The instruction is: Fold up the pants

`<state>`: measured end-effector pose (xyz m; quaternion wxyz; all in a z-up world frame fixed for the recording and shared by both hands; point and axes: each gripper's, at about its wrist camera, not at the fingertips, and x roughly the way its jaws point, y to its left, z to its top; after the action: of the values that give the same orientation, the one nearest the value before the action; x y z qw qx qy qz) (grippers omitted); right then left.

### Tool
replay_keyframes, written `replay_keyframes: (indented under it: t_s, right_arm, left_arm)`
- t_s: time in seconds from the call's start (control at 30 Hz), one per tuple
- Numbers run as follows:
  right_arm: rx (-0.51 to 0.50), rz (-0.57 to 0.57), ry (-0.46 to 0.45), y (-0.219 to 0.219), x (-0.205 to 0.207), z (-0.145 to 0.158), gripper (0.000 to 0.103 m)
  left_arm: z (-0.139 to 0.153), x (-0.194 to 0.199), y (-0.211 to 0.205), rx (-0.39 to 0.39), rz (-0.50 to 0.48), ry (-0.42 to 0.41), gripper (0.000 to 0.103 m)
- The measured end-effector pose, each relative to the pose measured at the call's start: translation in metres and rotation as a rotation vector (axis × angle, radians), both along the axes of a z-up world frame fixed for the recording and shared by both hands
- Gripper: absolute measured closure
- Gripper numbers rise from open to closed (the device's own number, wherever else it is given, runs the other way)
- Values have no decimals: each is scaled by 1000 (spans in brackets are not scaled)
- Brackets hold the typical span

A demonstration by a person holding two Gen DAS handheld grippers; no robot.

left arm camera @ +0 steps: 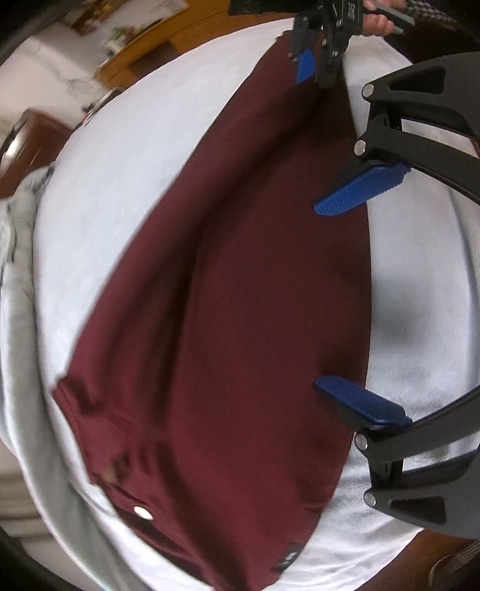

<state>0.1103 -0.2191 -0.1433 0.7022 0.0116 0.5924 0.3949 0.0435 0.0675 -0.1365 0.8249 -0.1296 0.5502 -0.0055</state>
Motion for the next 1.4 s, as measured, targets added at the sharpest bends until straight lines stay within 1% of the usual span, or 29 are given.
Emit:
replay_keyframes:
  t_s: [0.03,0.07,0.13,0.2,0.23,0.3,0.37,0.4,0.43,0.47,0.5,0.53,0.6,0.63,0.7,0.73,0.77,0.8,0.87,0.9,1.03,1.13,1.23,1.37,1.4]
  right_arm:
    - [-29,8,-5,3,2,-2,94]
    - [-31,16,-10,4,1,-1,94]
    - [10,37,-30,0,-3,9,95]
    - [46,52,-65,-7,-13,20,95]
    - [51,58,-60,-8,-17,22,95]
    - [20,70,-21,-9,-23,4,95]
    - [-24,78,2,1,-25,-14,95]
    - [-28,62,3,2,-26,-21,95]
    - [-21,47,8,2,-25,-21,95]
    - [-6,28,21,-1,-24,-22,95]
    - [5,17,30,-3,-23,-22,94]
    - [10,13,33,-5,-23,-21,94]
    - [10,9,32,-6,-23,-21,94]
    - [9,9,30,-6,-23,-21,94]
    - [11,7,31,-6,-23,-22,94]
    - [13,5,34,-8,-22,-21,94]
    - [19,-1,41,-9,-21,-22,94]
    - [26,-8,50,-11,-19,-22,94]
    - [37,-15,59,-12,-18,-23,94]
    - [42,-19,63,-14,-17,-24,94]
    - [57,-23,66,-15,-16,-25,94]
    - [75,-30,74,-17,-16,-26,94]
    - [92,-39,85,-20,-15,-26,94]
    - [99,-43,85,-19,-14,-26,94]
    - [100,-44,85,-22,-14,-26,94]
  left_arm:
    - [-2,0,3,-13,3,-1,14]
    - [-2,-1,4,-22,2,-7,14]
    - [-3,-2,4,-20,-4,-13,14]
    - [-3,-5,7,-33,9,-11,14]
    - [-1,-3,9,-45,23,-9,14]
    - [12,1,9,-80,54,-44,14]
    - [27,9,3,-78,66,-66,14]
    - [35,19,-3,-90,60,-70,13]
    - [41,26,-5,-104,53,-73,9]
    - [49,38,-14,-93,52,-62,7]
    - [53,49,-18,-67,52,-48,6]
    - [57,66,-27,-22,39,-25,6]
    - [59,86,-27,36,33,5,6]
    - [59,98,-28,48,32,30,6]
    - [51,128,-29,61,52,124,6]
    - [46,127,-34,67,61,156,6]
    - [40,141,-31,76,67,206,7]
    - [35,148,-30,80,69,234,7]
    - [25,162,-30,114,80,308,7]
    - [19,169,-30,116,83,342,7]
    - [5,189,-32,149,107,432,7]
    - [-9,204,-25,120,140,505,6]
    - [-23,212,-17,77,179,595,4]
    - [-35,219,-13,78,185,667,4]
    - [-37,219,-12,87,184,675,8]
